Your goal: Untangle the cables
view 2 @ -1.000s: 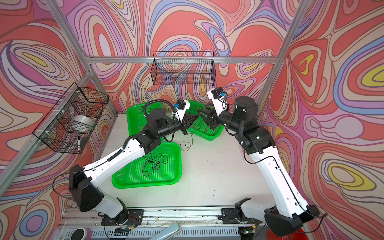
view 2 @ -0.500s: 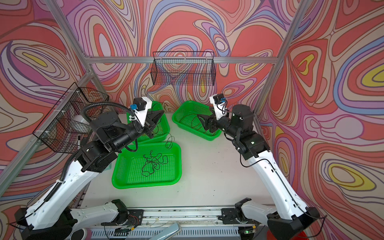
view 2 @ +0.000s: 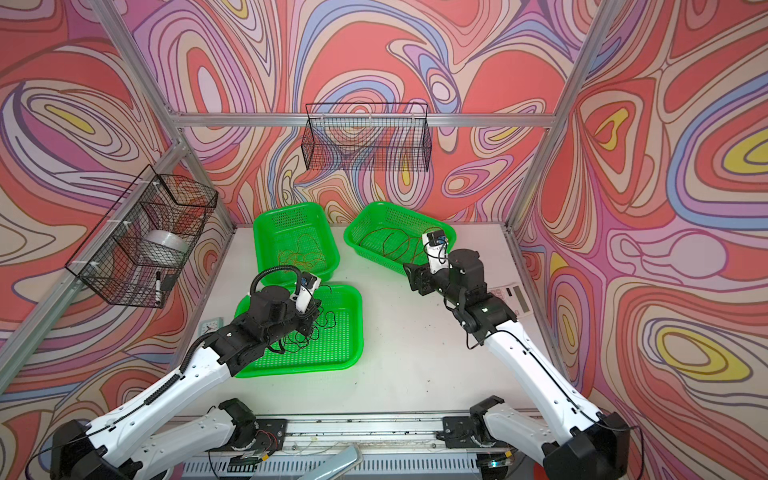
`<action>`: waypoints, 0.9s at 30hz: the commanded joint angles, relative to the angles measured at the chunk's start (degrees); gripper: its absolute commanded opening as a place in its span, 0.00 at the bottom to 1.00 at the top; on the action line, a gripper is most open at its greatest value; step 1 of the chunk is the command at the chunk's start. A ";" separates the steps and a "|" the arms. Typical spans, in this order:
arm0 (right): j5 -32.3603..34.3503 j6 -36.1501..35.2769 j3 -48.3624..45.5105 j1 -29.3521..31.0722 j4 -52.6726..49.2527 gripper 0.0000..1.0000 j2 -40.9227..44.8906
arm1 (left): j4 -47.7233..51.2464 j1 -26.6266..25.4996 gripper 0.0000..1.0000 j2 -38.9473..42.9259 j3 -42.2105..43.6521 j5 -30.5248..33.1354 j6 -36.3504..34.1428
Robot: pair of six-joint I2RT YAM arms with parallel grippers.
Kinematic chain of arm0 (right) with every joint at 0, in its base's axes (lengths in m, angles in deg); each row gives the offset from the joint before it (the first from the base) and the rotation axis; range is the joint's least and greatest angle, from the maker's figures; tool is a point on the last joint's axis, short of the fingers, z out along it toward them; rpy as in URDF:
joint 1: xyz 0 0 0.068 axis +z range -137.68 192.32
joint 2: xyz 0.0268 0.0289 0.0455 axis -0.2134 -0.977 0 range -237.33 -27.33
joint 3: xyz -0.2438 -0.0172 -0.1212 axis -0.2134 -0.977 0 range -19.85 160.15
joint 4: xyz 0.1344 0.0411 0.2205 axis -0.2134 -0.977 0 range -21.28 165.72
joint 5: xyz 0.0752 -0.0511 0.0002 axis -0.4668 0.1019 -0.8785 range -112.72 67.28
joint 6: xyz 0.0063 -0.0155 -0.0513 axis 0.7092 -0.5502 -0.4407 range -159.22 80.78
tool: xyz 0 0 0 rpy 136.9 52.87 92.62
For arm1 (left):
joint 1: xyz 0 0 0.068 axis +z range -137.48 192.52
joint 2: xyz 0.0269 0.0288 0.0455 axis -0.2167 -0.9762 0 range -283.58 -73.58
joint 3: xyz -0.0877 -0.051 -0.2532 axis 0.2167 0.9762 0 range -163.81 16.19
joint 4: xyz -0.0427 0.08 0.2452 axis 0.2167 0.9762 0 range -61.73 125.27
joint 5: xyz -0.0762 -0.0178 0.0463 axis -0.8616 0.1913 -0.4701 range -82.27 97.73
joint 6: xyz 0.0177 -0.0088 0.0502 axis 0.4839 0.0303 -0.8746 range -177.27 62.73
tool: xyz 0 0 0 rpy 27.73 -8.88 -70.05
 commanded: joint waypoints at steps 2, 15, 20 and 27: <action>10.13 2.76 -7.22 -0.10 8.53 0.90 1.79 | -6.57 1.09 0.84 0.06 1.36 3.22 4.70; 27.23 1.81 -28.77 -10.01 35.29 0.98 -7.92 | -21.55 10.43 1.00 8.65 18.25 26.75 -1.12; 24.89 -3.28 -29.19 -14.12 50.68 0.98 -20.39 | -35.86 20.06 1.00 2.38 23.55 23.66 4.39; 13.01 -4.18 -34.04 -19.20 80.15 0.98 -34.02 | -65.77 23.11 1.00 -18.59 27.80 20.20 -1.68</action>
